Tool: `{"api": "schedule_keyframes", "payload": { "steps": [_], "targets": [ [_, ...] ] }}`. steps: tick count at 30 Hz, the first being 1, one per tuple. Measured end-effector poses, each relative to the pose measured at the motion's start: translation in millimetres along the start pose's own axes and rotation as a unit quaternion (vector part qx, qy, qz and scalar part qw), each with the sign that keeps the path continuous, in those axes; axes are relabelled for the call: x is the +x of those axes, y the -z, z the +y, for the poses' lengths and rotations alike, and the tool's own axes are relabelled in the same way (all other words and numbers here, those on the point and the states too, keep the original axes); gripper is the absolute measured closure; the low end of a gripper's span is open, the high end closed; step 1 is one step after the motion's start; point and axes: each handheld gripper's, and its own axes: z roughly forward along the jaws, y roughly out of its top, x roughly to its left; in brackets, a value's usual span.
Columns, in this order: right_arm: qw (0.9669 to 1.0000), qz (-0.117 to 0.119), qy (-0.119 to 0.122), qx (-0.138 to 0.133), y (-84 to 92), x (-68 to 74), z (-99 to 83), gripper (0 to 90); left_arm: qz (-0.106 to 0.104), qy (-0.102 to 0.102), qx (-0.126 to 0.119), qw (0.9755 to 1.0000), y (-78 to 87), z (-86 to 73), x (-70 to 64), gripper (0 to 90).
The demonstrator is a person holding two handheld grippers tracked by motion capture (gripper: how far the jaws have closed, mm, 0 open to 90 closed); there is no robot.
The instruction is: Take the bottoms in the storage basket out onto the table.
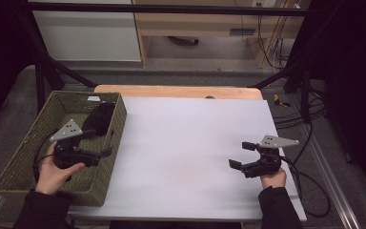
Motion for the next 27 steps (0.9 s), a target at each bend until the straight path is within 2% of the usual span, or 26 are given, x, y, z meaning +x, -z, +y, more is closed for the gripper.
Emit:
{"api": "schedule_keyframes", "payload": {
  "steps": [13,27],
  "targets": [
    [1.0000,-0.002,0.001,0.002,-0.3,-0.4,-0.1,3.7,0.020,0.016,0.005,0.9997,5.6,-2.0,11.9,4.1],
    [1.0000,-0.003,0.001,0.004,-0.6,-0.2,-0.3,3.7,0.033,0.020,0.009,0.9992,9.3,0.9,24.8,4.1]
  ]
}}
